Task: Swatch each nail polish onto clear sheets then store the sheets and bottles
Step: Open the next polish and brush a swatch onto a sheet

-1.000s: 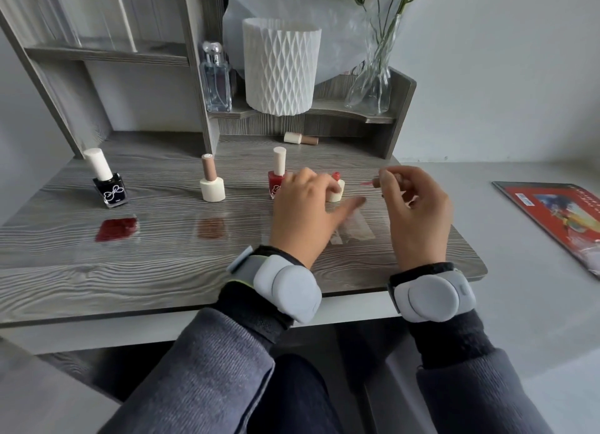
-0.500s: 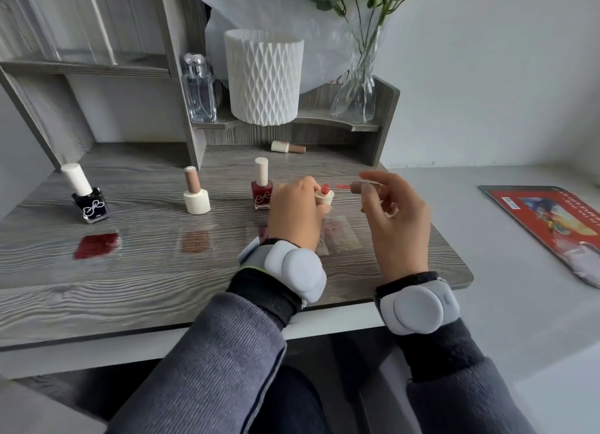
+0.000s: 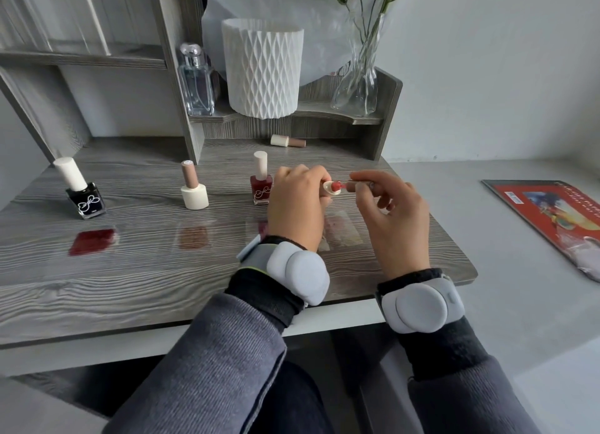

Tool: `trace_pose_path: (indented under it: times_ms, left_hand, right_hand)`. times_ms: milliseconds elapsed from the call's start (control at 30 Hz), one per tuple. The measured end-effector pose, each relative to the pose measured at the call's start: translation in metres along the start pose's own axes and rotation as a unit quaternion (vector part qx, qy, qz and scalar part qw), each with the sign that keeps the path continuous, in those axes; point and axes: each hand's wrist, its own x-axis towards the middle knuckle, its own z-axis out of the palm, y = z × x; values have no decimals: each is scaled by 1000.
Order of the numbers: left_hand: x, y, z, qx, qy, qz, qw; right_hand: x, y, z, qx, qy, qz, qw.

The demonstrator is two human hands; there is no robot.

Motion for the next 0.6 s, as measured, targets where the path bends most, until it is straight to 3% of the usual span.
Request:
trace_pose_path:
  times_ms: [333, 600]
  left_hand:
    - [-3, 9, -6, -37, 28, 42, 998]
    - [-3, 6, -8, -78, 24, 19, 996]
  right_hand:
    - [0, -2, 0, -13, -7, 27, 1000]
    - [1, 6, 2, 6, -38, 10, 999]
